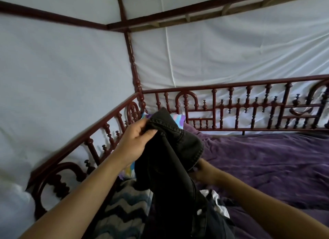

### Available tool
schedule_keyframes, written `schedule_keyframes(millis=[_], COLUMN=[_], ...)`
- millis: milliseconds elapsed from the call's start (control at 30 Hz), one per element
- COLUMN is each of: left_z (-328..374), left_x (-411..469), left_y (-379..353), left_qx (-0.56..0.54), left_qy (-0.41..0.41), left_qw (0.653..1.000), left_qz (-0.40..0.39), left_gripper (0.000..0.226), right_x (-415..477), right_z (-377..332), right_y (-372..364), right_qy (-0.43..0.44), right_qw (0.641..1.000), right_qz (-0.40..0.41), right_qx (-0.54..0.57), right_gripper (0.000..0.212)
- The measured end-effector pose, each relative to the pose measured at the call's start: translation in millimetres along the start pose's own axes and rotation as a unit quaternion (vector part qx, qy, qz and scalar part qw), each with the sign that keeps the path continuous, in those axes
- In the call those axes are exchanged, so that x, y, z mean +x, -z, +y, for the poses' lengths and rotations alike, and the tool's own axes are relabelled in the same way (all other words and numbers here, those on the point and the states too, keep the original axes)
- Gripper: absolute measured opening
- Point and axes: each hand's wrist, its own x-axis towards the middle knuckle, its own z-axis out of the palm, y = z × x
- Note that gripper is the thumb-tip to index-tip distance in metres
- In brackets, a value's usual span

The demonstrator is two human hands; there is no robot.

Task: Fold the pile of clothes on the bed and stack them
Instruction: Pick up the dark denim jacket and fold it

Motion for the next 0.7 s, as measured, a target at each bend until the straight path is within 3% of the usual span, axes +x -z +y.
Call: schedule_keyframes(millis=[100, 233, 300, 400, 467, 533, 567, 633, 700], left_z=[4.5, -15.9, -29.2, -47.1, -51.8, -47.1, -40.8, -24.7, -6.4], left_x=[-8.4, -36.7, -51.1, -61.6, -62.6, -58.5, -53.1, -40.3, -29.5], left_y=[28.7, 63.2, 63.2, 42.5, 26.5, 24.5, 29.8, 42.6, 45.6], left_qx=[0.021, 0.100, 0.126, 0.073, 0.045, 0.064, 0.098, 0.182, 0.229], left_qy=[0.010, 0.113, 0.160, 0.168, 0.190, 0.184, 0.161, 0.106, 0.037], left_qw=[0.999, 0.985, 0.975, 0.983, 0.981, 0.979, 0.976, 0.964, 0.962], left_qz=[0.031, 0.089, 0.084, 0.015, -0.020, 0.053, 0.108, 0.164, 0.146], left_gripper=[0.015, 0.027, 0.041, 0.071, 0.050, 0.012, 0.007, 0.028, 0.038], right_x=[8.6, 16.8, 19.5, 22.0, 20.9, 17.9, 14.1, 1.5, -12.2], right_z=[-15.9, -63.5, -96.1, -137.6, -159.7, -174.6, -178.2, -173.6, -151.1], right_y=[-16.7, 25.2, 38.4, 34.9, 37.1, 52.0, 61.3, 73.9, 74.0], right_qy=[-0.002, -0.015, 0.021, 0.083, 0.100, 0.094, 0.083, 0.042, -0.009], right_qw=[0.996, 0.976, 0.987, 0.994, 0.994, 0.995, 0.996, 0.989, 0.956], right_qz=[0.021, 0.109, 0.096, 0.060, 0.048, 0.022, -0.008, -0.096, -0.152], right_qx=[0.086, 0.185, 0.127, 0.034, 0.007, -0.022, -0.036, -0.107, -0.251], right_gripper=[0.009, 0.019, 0.019, 0.012, 0.017, 0.021, 0.023, 0.031, 0.030])
